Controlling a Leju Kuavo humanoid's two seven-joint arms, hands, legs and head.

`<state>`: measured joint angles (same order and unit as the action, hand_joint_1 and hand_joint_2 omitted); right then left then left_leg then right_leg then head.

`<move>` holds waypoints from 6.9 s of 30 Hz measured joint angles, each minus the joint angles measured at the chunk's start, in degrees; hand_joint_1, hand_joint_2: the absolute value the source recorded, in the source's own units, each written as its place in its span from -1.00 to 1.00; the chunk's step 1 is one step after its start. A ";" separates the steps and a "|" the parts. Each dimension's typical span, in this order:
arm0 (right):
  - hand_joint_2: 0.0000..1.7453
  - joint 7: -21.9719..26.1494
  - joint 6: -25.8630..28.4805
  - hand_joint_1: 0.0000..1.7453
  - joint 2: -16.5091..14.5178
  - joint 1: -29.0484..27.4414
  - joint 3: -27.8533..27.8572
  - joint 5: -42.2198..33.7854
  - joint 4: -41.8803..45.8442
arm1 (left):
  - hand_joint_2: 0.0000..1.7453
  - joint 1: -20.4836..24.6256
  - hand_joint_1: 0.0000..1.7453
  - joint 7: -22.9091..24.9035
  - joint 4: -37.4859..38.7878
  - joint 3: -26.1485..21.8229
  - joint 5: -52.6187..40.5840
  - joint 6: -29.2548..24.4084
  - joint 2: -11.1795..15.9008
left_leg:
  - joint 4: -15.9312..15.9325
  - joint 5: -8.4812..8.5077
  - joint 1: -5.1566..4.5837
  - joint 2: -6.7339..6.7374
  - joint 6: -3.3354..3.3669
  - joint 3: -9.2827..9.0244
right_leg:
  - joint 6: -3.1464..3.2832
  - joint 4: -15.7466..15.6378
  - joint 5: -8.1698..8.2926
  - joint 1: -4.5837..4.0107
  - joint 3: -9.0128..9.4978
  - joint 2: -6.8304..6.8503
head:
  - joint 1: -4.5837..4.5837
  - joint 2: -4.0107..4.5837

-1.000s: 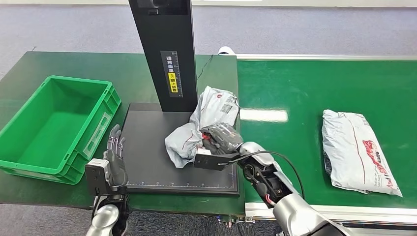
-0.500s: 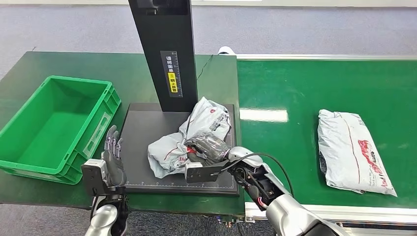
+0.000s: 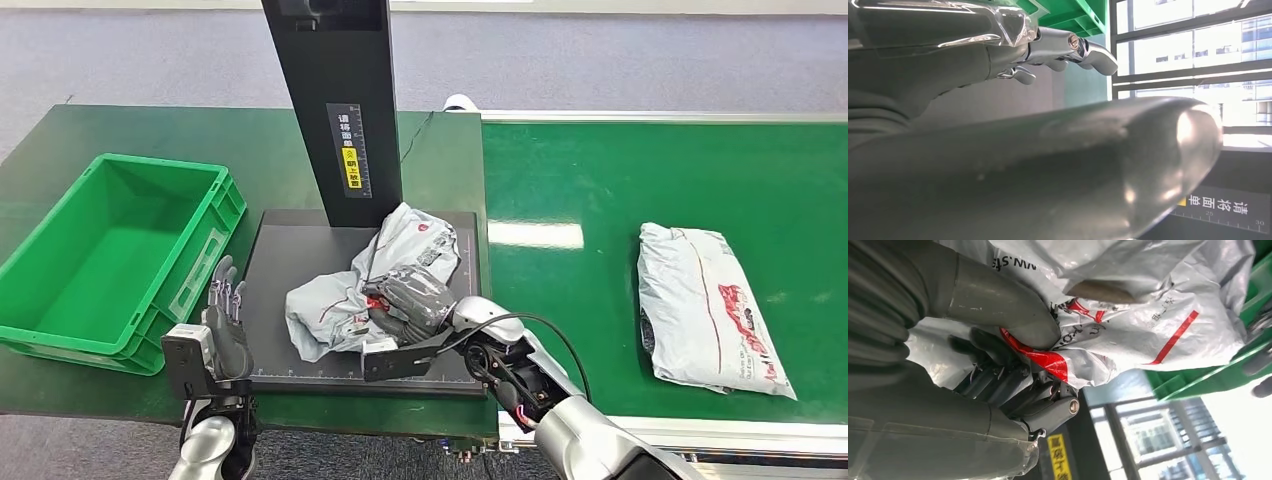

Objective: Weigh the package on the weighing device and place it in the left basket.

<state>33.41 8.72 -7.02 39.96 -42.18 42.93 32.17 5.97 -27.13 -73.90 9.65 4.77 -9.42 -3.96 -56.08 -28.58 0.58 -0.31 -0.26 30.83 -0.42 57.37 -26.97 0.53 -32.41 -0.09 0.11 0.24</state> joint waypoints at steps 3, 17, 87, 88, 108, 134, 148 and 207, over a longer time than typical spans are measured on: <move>1.00 -1.43 2.41 -1.00 0.22 -0.33 -0.21 -1.15 0.30 | -1.00 -0.38 -1.00 0.26 -0.22 -0.19 -0.07 0.02 -0.01 | 0.00 0.00 0.00 0.00 0.00 -0.01 | 0.00 0.00 0.00 0.00 0.00 0.00 | 0.00 0.00; 1.00 -1.03 3.32 -1.00 4.96 -11.99 9.27 -18.39 19.06 | -1.00 -2.62 -1.00 2.95 -5.69 -1.46 -3.20 2.72 -1.46 | 0.00 -0.02 -0.01 0.01 0.01 0.00 | 0.00 -0.01 -0.01 0.01 0.00 0.00 | 0.00 0.00; 1.00 -0.84 2.40 -1.00 0.07 -28.72 36.38 -28.93 38.95 | 1.00 14.15 0.19 24.09 11.90 19.93 -62.24 16.41 -2.10 | 0.00 -0.01 -0.01 0.02 0.00 -0.05 | 0.01 -0.02 0.00 0.01 0.01 -0.02 | -0.01 0.00; 1.00 -0.90 2.52 -1.00 -0.02 -28.81 36.49 -28.89 39.01 | 1.00 14.44 0.69 24.19 12.77 20.20 -62.51 17.05 -2.11 | 0.00 -0.01 -0.01 0.02 0.00 -0.05 | 0.01 -0.02 0.00 0.01 0.02 -0.02 | -0.01 0.00; 1.00 -2.22 3.11 -1.00 -0.58 -31.13 36.93 -29.60 41.10 | 1.00 17.41 1.00 22.87 18.47 22.29 -61.17 18.77 -2.34 | 0.01 -0.01 -0.01 0.01 0.00 -0.23 | 0.01 -0.02 0.00 0.01 0.23 -0.01 | 0.00 0.00; 1.00 -2.35 4.85 -1.00 -0.91 -34.96 38.19 -33.91 46.25 | 1.00 11.34 1.00 20.98 -4.03 0.23 -79.57 -25.58 0.31 | 0.02 0.02 0.02 0.00 -0.03 -0.17 | 0.03 -0.01 -0.02 -0.02 0.15 0.01 | 0.01 0.00; 1.00 -2.73 5.18 -1.00 -0.13 -34.68 38.02 -34.31 46.23 | 1.00 28.11 1.00 39.87 16.33 -9.05 -88.11 -13.32 9.42 | 0.03 0.11 0.03 0.08 -0.07 -0.11 | 0.09 0.02 0.04 -0.03 0.10 -0.06 | 0.03 0.00; 1.00 -3.23 5.63 -1.00 -0.77 -36.36 38.64 -34.18 47.08 | 1.00 14.34 -1.00 0.83 7.58 -9.01 -42.30 -26.03 7.84 | 0.03 0.09 0.02 0.30 -0.12 0.01 | 0.13 0.03 0.07 -0.02 -0.10 -0.22 | 0.07 0.00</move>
<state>30.18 14.35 -7.79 3.60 -3.55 8.74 79.25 20.31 -26.30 -66.32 0.64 -37.54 -35.45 3.89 -56.05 -28.49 0.59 -0.02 -0.38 30.84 -0.29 57.40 -26.90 0.51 -32.51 -0.31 0.17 0.24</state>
